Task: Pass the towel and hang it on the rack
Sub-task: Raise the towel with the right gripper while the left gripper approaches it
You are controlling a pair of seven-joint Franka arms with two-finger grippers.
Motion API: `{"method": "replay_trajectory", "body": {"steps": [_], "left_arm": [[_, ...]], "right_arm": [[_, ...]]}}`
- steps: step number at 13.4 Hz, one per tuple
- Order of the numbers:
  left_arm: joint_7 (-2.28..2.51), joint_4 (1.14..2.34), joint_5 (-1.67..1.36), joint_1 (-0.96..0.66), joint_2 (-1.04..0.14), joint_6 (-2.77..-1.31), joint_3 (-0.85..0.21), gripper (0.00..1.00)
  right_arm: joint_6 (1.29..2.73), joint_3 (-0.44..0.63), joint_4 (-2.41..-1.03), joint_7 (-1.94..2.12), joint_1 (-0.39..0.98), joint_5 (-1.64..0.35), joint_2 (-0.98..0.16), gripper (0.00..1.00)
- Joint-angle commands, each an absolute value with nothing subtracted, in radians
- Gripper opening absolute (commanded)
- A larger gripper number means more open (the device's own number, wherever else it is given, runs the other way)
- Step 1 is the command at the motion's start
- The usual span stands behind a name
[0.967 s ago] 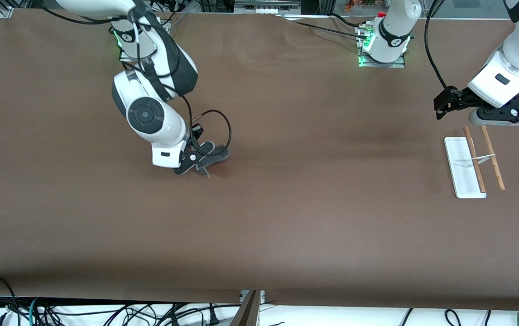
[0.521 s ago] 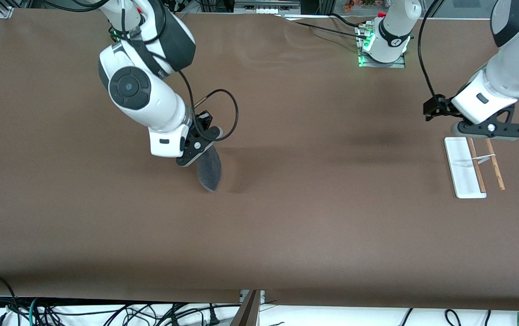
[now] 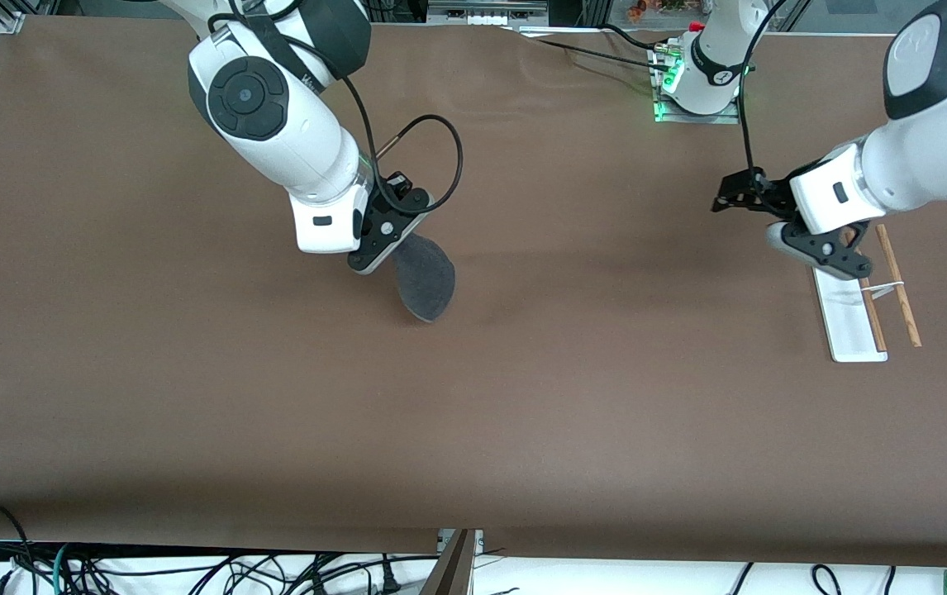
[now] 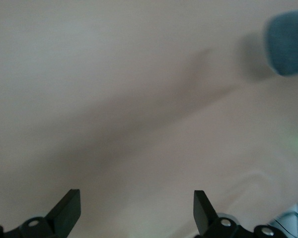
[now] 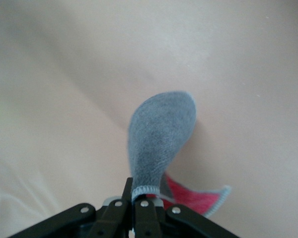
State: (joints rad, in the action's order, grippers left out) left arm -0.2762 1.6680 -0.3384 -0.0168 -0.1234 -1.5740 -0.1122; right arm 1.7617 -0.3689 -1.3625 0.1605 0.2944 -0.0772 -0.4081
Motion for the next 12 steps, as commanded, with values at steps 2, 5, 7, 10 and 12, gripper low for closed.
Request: {"method": "replay_trajectory", "body": {"steps": [2,5,7,10,12], "left_arm": [[-0.550,1.629,-0.533,-0.018,-0.178,-1.617,-0.113,1.00],[-0.768,1.631,-0.774,-0.029,-0.257,-1.632,-0.117,1.00],[-0.912,1.628,-0.843,-0.040,-0.316,-1.651,-0.127,1.00],[-1.291,1.597,-1.067,-0.054,-0.443,-1.654,-0.133,1.00],[-1.432,1.597,-1.161,-0.072,-0.468,-1.681,-0.133,1.00]], "right_arm": [[1.822,-0.438,-1.339,0.160,0.287,-0.106,-0.413,0.00],[1.829,-0.507,-1.341,0.172,0.288,-0.095,-0.413,0.00],[1.833,-0.541,-1.339,0.163,0.293,-0.091,-0.413,0.00],[1.879,-0.548,-1.339,0.160,0.295,-0.095,-0.416,0.00],[1.910,-0.549,-1.339,0.160,0.301,-0.101,-0.417,0.00]]}}
